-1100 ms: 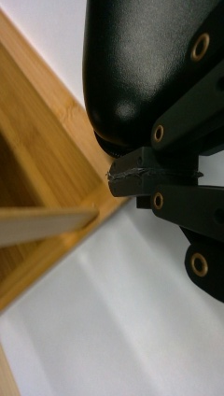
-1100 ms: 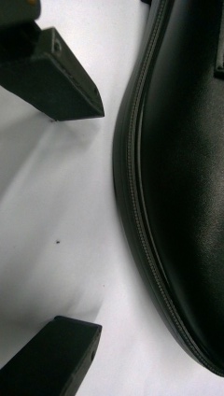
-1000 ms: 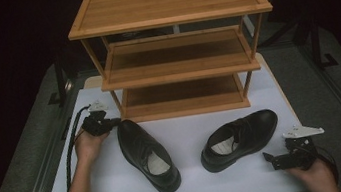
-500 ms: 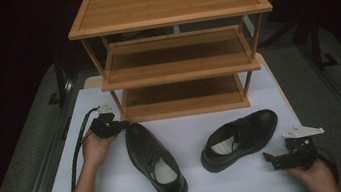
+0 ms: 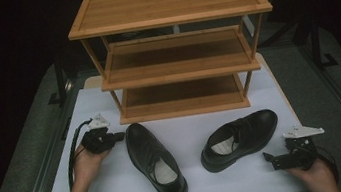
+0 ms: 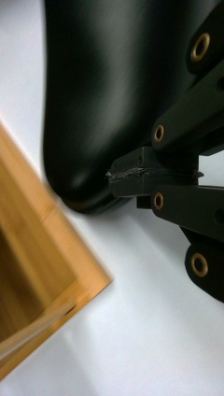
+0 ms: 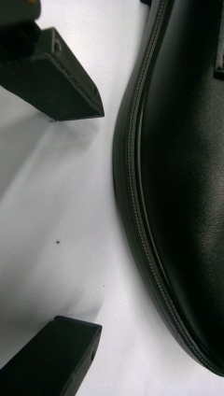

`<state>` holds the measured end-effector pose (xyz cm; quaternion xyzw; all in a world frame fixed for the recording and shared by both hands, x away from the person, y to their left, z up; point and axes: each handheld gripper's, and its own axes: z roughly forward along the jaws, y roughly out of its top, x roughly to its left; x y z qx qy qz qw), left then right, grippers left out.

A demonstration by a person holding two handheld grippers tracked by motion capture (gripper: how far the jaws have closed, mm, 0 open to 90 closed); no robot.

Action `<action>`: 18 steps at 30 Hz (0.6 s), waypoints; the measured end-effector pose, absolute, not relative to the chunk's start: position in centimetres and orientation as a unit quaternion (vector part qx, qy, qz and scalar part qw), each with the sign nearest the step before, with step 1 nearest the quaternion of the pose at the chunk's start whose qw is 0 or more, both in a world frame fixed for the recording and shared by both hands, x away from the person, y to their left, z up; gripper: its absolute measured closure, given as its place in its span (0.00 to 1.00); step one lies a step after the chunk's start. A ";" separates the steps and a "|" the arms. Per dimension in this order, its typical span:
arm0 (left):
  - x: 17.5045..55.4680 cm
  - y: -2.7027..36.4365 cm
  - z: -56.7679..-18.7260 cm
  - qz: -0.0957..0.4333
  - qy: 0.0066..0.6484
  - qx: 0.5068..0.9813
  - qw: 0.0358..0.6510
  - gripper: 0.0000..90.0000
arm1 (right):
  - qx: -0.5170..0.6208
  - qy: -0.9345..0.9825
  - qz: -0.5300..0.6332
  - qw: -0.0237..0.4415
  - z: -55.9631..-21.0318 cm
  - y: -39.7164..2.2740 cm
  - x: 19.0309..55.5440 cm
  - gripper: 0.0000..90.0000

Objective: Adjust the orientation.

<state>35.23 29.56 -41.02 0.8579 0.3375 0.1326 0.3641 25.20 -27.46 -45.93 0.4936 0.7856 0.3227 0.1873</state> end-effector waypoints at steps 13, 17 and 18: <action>28.2 28.6 -41.9 0.103 0.317 0.862 0.383 1.00 | 0.493 0.786 0.322 0.188 -45.9 -27.5 25.2 0.00; 26.9 28.3 -42.5 0.095 0.313 0.865 0.380 1.00 | 0.493 0.786 0.321 0.188 -45.9 -27.4 25.2 0.00; 26.9 28.3 -42.6 0.092 0.313 0.866 0.378 1.00 | 0.493 0.786 0.321 0.188 -45.9 -27.4 25.2 0.00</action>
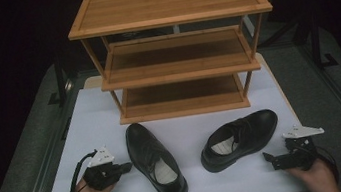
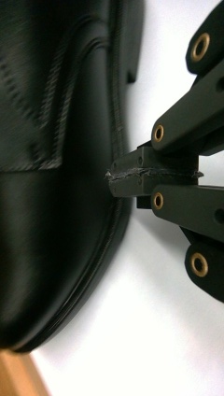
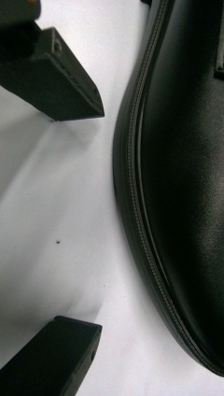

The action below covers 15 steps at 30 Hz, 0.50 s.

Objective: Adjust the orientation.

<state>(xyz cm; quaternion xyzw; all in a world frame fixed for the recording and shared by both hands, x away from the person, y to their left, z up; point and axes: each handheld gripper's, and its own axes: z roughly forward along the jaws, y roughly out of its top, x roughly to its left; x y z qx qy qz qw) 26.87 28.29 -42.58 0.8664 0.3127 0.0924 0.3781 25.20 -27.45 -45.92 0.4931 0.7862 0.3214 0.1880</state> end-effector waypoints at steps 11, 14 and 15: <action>27.6 27.2 -43.5 0.080 0.297 0.880 0.362 1.00 | 0.493 0.786 0.322 0.188 -45.9 -27.4 25.2 0.00; 27.8 27.2 -43.4 0.079 0.293 0.882 0.360 1.00 | 0.493 0.787 0.321 0.188 -45.9 -27.5 25.2 0.00; 27.8 27.1 -43.5 0.078 0.294 0.881 0.362 1.00 | 0.493 0.786 0.321 0.188 -45.9 -27.5 25.2 0.00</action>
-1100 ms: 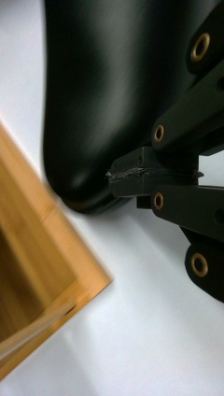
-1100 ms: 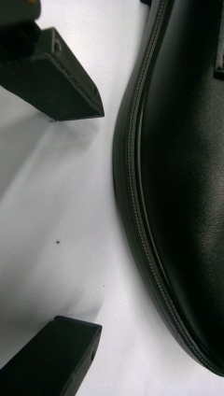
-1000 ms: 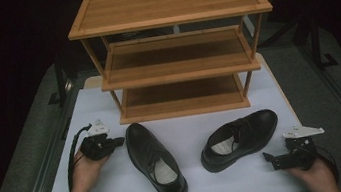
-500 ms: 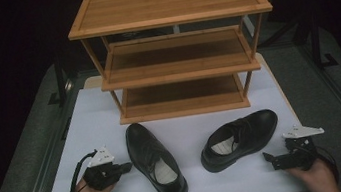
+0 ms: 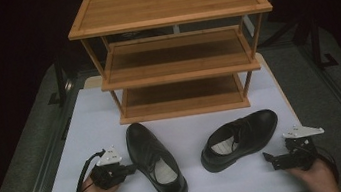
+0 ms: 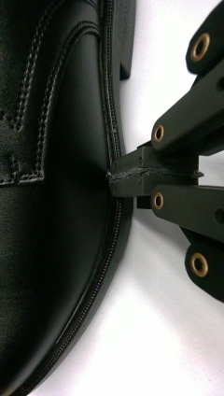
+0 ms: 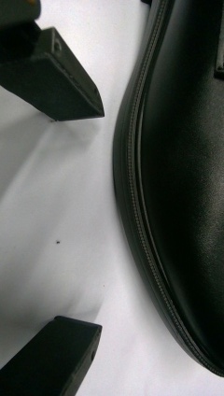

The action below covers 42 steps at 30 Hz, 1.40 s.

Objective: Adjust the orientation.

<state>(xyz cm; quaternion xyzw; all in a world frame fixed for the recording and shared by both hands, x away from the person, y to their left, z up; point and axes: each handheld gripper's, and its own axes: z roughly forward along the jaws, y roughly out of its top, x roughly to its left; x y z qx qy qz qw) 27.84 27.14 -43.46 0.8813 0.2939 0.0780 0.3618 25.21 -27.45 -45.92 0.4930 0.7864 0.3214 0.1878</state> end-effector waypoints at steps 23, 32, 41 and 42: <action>31.1 23.3 -43.5 0.074 0.265 0.889 0.366 1.00 | 0.493 0.786 0.321 0.188 -45.9 -27.4 25.2 0.00; 31.6 22.4 -43.6 0.073 0.260 0.890 0.368 1.00 | 0.494 0.786 0.321 0.188 -45.9 -27.4 25.2 0.00; 31.7 22.3 -43.6 0.073 0.260 0.889 0.369 1.00 | 0.493 0.786 0.321 0.188 -45.9 -27.4 25.2 0.00; 31.7 22.4 -43.6 0.071 0.261 0.889 0.370 1.00 | 0.494 0.786 0.321 0.188 -45.9 -27.4 25.2 0.00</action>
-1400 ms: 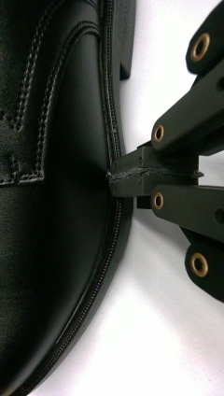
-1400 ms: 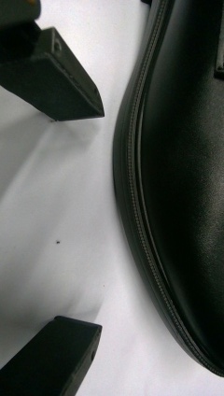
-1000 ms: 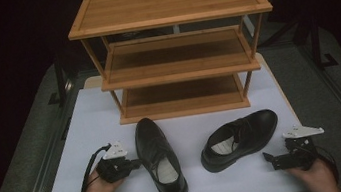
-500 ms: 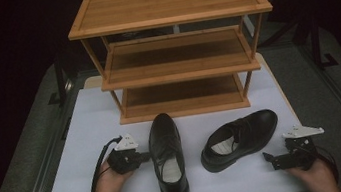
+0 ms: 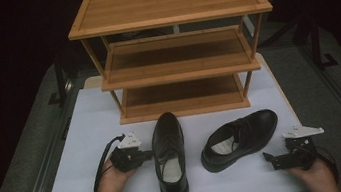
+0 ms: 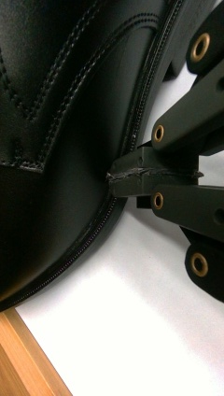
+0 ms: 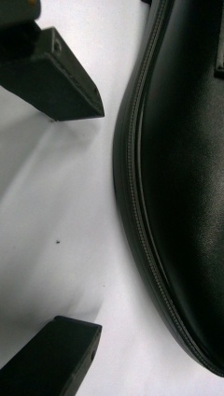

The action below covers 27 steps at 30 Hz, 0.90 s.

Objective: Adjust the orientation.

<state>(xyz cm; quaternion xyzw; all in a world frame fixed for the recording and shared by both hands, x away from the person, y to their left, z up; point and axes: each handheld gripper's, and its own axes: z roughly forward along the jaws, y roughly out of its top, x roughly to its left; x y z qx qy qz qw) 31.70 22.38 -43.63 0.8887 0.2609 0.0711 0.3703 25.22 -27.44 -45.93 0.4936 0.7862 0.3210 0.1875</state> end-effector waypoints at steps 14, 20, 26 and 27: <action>31.0 24.5 -43.0 0.097 0.276 0.883 0.368 0.54 | 0.493 0.786 0.322 0.188 -45.9 -27.4 25.2 0.00; 30.2 25.9 -43.0 0.109 0.283 0.885 0.353 0.33 | 0.492 0.787 0.321 0.189 -45.9 -27.4 25.2 0.00; 28.9 27.7 -42.7 0.115 0.295 0.886 0.338 0.16 | 0.493 0.787 0.320 0.188 -45.9 -27.4 25.2 0.00; 28.8 28.0 -42.7 0.116 0.298 0.886 0.337 0.14 | 0.493 0.787 0.319 0.189 -45.9 -27.4 25.2 0.00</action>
